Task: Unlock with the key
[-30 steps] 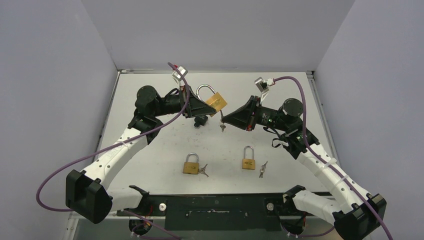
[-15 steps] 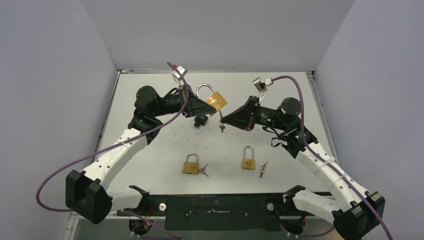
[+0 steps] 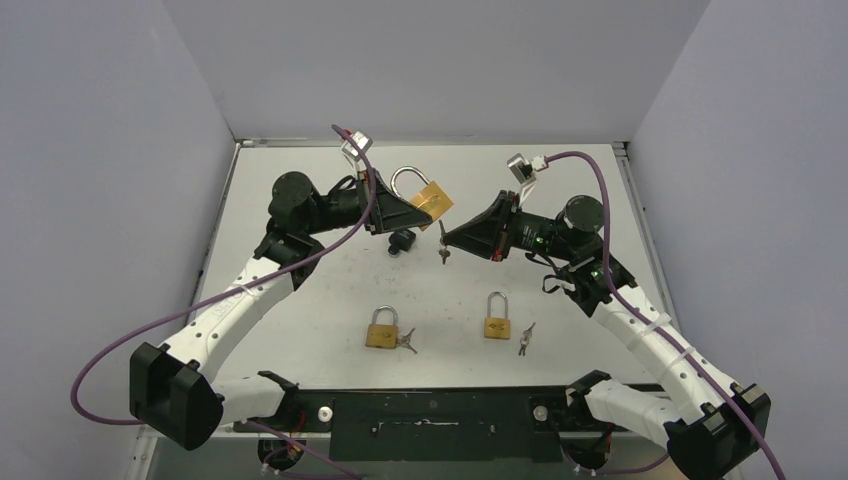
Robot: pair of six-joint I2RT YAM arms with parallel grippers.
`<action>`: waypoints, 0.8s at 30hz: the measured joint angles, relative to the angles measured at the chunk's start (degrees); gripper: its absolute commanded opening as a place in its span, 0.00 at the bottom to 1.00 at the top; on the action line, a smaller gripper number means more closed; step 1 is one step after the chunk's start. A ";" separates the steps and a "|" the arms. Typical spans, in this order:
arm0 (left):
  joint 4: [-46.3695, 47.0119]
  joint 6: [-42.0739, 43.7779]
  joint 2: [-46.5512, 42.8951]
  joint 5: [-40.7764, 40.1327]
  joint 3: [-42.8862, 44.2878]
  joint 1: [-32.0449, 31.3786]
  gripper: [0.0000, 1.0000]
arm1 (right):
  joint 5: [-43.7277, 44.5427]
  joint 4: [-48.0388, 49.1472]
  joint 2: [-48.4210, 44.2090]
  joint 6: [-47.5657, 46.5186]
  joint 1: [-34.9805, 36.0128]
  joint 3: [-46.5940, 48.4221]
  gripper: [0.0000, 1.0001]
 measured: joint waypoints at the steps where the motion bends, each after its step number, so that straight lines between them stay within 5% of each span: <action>1: -0.11 0.07 0.00 0.00 0.00 0.00 0.00 | -0.04 0.00 0.00 0.00 0.00 0.00 0.00; 24: 0.15 -0.02 -0.63 0.07 -0.22 0.04 0.00 | -0.98 -0.52 1.31 -0.31 0.00 1.90 0.00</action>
